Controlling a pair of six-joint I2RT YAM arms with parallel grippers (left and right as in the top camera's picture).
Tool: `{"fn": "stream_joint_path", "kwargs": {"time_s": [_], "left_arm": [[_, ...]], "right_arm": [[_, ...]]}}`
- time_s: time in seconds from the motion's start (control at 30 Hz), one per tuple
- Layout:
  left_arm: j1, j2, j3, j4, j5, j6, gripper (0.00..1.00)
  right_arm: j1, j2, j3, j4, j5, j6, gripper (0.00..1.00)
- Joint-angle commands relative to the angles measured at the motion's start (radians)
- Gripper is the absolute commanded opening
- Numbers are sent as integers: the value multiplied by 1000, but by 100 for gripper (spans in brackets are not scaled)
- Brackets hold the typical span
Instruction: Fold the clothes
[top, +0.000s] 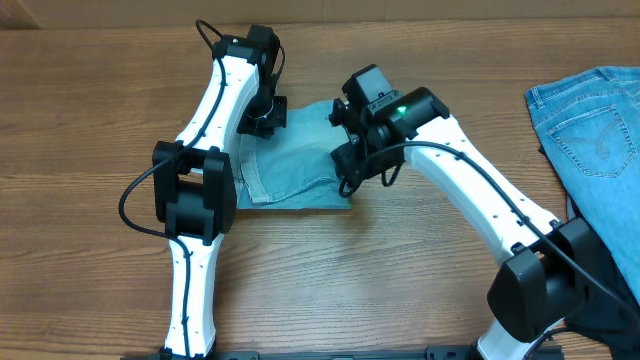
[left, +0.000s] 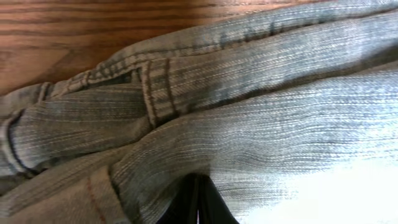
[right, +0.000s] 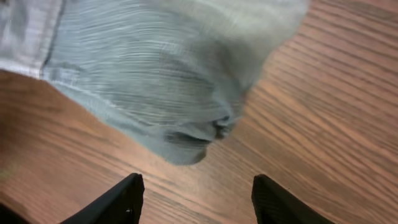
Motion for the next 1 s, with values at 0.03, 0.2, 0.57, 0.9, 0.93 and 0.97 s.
{"fn": "stream_joint_path", "kwargs": {"time_s": [0.03,0.2,0.57,0.9,0.93,0.97], "left_arm": [[11,-24,-10,4,-64,12,4],[11,-24,-10,6,-64,12,4],[11,-24,-10,24,-65,20,4],[11,-24,-10,29,-65,28,4],[11,-24,-10,29,-65,28,4],[11,-24,-10,29,-65,28,4]], "right_arm": [[53,-14,-3,42,-14,504,56],[84,-8,-4,40,-106,965,65],[171,24,-71,241,-35,1393,43],[171,29,-195,377,115,1400,45],[171,29,-195,380,136,1400,47],[171,29,-197,385,155,1400,47]]}}
